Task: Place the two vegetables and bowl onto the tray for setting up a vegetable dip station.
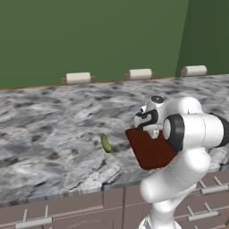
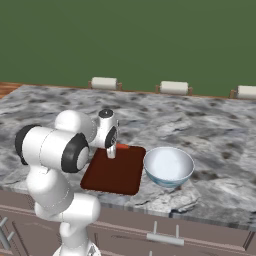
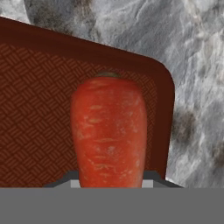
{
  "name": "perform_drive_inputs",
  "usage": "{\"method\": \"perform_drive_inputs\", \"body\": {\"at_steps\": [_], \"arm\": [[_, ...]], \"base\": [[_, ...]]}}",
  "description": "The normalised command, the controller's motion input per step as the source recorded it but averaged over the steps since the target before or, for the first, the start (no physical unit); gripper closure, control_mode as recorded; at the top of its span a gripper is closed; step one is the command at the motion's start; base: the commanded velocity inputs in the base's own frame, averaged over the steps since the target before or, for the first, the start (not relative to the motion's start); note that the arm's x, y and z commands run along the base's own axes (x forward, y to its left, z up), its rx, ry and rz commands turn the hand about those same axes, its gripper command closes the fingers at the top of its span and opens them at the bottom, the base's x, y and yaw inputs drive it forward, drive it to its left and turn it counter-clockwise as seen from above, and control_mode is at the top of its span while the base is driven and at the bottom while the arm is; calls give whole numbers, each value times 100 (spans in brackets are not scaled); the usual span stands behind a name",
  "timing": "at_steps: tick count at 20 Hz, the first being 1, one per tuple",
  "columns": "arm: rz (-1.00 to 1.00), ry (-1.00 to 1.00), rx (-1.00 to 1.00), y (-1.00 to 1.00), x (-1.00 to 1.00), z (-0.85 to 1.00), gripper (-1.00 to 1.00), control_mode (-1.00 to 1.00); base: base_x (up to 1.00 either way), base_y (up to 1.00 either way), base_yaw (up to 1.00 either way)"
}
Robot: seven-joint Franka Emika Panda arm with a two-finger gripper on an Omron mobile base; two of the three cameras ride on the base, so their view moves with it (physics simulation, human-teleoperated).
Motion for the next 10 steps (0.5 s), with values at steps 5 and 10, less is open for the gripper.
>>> {"method": "perform_drive_inputs", "body": {"at_steps": [5,10], "arm": [[0,0,0,0,12,0,100,-100],[0,0,0,0,0,-2,100,-100]], "base": [[0,0,0],[0,0,0]]}}
